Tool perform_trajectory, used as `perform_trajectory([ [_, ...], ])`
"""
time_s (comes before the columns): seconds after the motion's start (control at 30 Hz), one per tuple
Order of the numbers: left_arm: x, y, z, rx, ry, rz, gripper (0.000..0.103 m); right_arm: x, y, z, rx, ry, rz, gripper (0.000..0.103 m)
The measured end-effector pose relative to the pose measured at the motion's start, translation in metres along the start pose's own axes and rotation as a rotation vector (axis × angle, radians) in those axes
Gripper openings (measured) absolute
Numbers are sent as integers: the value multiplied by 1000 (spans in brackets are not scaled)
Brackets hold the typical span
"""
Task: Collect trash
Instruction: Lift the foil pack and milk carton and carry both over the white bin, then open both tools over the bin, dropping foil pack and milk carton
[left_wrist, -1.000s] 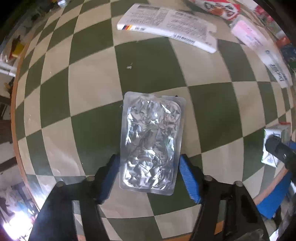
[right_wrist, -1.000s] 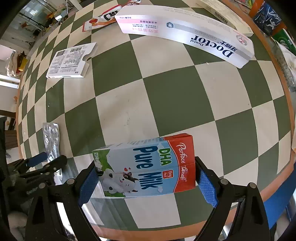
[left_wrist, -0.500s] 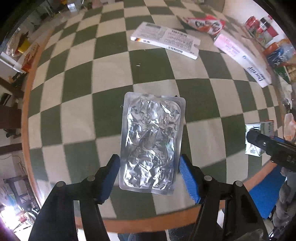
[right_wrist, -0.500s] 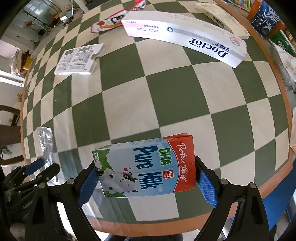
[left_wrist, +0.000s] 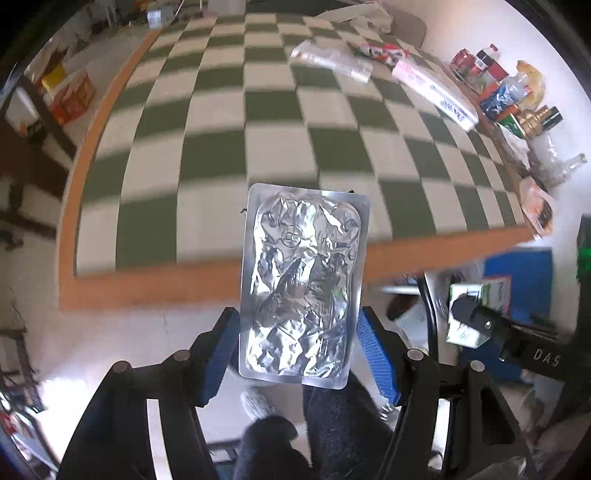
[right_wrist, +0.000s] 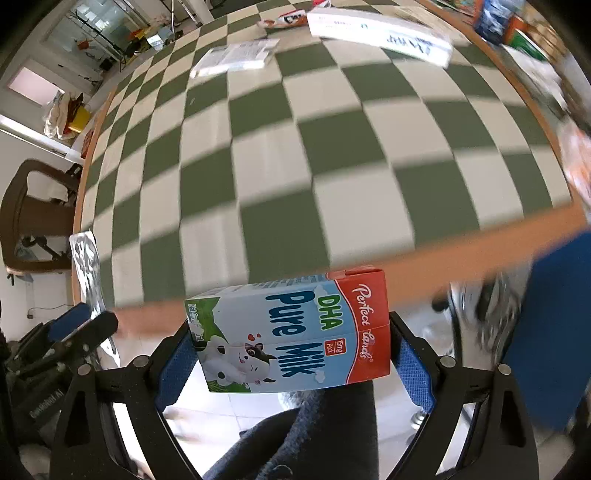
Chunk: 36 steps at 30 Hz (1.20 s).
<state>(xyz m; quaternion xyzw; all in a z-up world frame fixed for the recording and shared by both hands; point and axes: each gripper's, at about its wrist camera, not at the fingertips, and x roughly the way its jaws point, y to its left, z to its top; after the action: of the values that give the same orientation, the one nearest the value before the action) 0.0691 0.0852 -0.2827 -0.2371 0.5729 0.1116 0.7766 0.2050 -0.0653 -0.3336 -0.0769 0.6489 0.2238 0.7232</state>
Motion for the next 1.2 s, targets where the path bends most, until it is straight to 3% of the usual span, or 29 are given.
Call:
perform_trajectory([
  [0.17,27,36,-67,-89,92,-49,63,30,-8,-84,90,86,42,95],
  [0.3,81,71,-100,-193,174,-83,63,98,-17,-131,175,217,89,95],
  [0.6,265,146,-123,-332,291,-143,64,288,-43,-163,310,349,192,95],
  [0.73,326,169,-131,-342,288,-96,93,376,-49,-167,328,387,263,97],
  [0.77,338,174,-133,-344,293,-85,95,397,-48,-169,314,402,259,103],
  [0.93,359,185,-149,-314,282,30,99,455,-48,-181,247,441,193,103],
  [1.07,344,182,-158,-278,243,153,99,447,-43,-191,119,406,56,103],
  [1.2,318,174,-164,-255,236,181,99,427,-28,-194,-25,356,-101,103],
])
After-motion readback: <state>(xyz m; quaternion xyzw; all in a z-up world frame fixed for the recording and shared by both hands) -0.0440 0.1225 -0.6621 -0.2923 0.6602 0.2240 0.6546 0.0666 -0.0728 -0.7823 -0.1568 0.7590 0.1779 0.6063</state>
